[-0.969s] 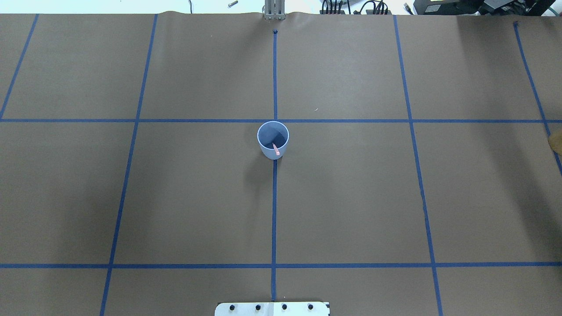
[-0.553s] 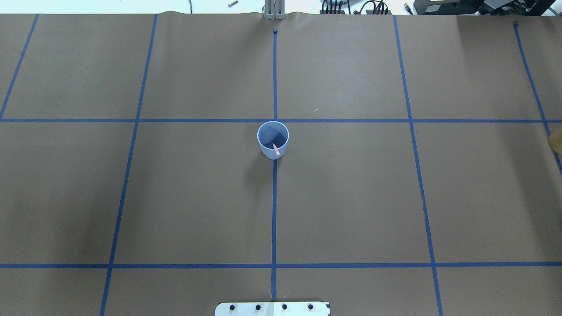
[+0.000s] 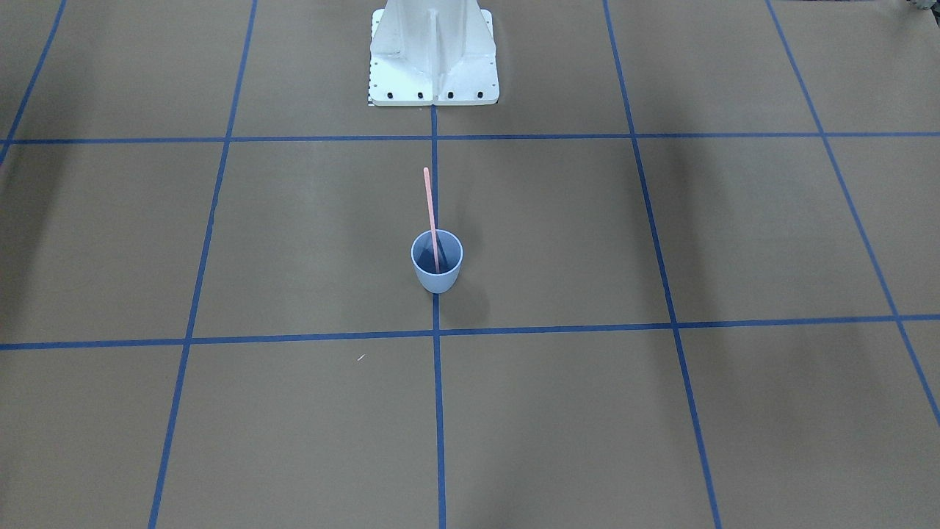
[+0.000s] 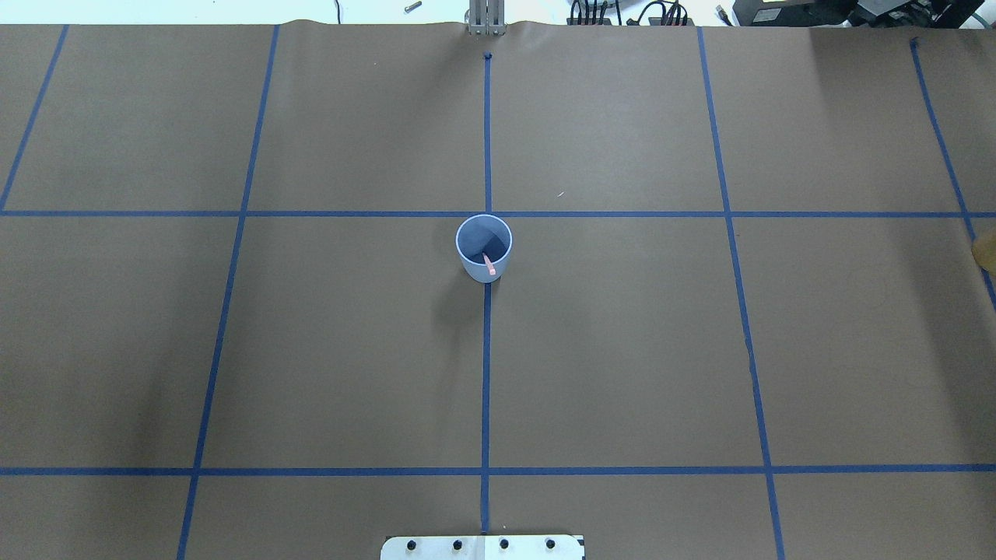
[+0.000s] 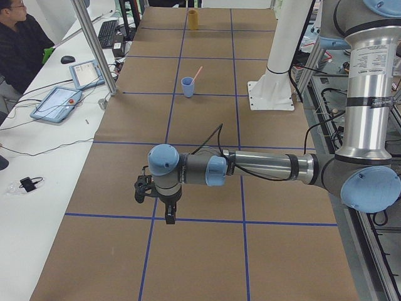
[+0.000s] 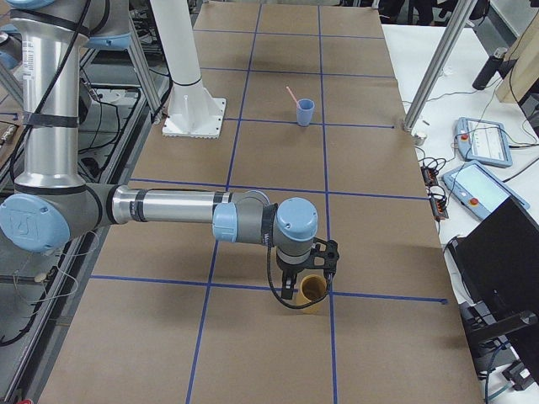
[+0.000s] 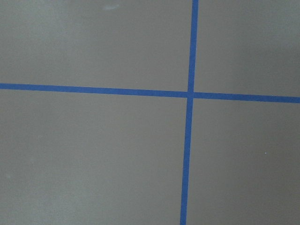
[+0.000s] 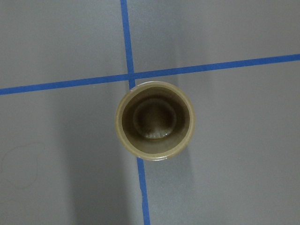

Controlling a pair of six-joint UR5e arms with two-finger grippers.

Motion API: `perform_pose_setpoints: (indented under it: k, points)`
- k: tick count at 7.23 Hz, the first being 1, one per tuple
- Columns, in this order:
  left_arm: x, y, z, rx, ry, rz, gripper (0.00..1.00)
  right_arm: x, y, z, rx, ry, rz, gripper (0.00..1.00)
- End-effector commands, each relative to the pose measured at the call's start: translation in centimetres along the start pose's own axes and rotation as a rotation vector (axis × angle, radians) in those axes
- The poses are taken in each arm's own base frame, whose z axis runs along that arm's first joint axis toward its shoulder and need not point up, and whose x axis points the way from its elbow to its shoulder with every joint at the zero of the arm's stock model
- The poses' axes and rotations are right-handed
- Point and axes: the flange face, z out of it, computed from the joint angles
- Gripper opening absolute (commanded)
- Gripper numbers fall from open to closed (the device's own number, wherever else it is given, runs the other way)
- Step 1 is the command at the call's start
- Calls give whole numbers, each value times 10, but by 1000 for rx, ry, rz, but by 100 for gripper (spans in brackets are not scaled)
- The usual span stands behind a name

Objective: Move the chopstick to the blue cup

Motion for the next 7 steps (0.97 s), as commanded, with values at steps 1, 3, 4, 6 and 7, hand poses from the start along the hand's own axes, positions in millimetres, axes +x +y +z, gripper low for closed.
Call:
perform_pose_setpoints:
  k: [1, 3, 4, 6, 7]
  points:
    - [1, -1, 0, 0, 10, -1, 98, 2, 1, -1, 2, -2, 6, 100]
    - [1, -2, -1, 0, 10, -1, 98, 3, 1, -1, 2, 2, 7, 100]
    - [2, -2, -1, 1, 8, 0, 98, 3, 1, -1, 4, 5, 4, 100]
    - [2, -3, -1, 0, 8, -1, 98, 4, 1, -1, 4, 7, 7, 100]
    - [2, -4, -2, 0, 10, -1, 98, 3, 1, -3, 6, 5, 4, 100]
